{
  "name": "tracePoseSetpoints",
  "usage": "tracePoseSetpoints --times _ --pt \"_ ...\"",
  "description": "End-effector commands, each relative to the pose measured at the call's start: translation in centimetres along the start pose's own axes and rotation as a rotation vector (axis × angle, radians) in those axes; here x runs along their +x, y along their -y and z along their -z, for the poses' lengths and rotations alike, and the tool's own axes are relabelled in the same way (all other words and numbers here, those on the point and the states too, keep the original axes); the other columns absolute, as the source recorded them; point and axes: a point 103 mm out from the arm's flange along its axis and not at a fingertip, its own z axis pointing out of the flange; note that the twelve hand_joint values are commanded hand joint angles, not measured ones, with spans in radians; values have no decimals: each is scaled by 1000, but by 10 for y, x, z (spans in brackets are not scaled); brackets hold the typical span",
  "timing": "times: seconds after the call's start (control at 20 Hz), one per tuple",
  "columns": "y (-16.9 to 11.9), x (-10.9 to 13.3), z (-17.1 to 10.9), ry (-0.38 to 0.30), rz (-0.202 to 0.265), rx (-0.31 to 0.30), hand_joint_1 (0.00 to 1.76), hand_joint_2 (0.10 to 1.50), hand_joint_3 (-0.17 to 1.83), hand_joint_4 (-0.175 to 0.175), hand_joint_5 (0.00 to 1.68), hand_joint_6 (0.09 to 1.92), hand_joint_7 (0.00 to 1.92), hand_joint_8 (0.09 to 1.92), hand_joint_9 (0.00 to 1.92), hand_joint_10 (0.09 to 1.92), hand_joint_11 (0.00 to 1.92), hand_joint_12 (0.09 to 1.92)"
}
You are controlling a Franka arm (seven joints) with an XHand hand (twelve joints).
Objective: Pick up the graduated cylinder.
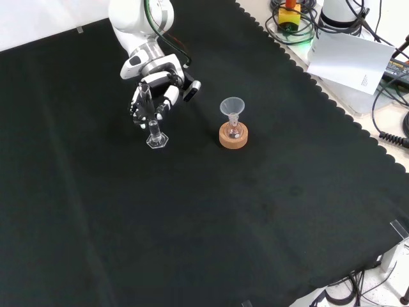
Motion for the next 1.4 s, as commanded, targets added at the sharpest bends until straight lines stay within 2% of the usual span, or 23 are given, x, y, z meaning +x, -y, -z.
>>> tracePoseSetpoints --times 0.05,0.15,0.2,0.3,0.9,1.15,1.4 --pt "-1 6 4 139 -7 12 1138 1207 -58 -168 862 1170 903 649 1104 384 948 952" --pt "-1 9 7 209 2 28 1202 1182 -20 -174 866 1178 896 983 1138 376 973 926" --pt "-1 11 9 236 2 30 1220 1176 -10 -175 866 1179 891 1076 1155 376 981 923" --pt "-1 15 14 268 4 35 1236 1167 -4 -175 874 1167 897 1135 1181 374 996 920" --pt "11 46 45 396 -3 78 1254 1135 -2 -175 928 1083 963 1064 1309 289 1101 851" --pt "26 67 63 451 -8 104 1255 1134 -2 -175 930 1079 966 1060 1315 285 1108 848" --pt "48 90 76 538 -16 147 1255 1133 -2 -175 933 1075 969 1056 1319 280 1112 845"
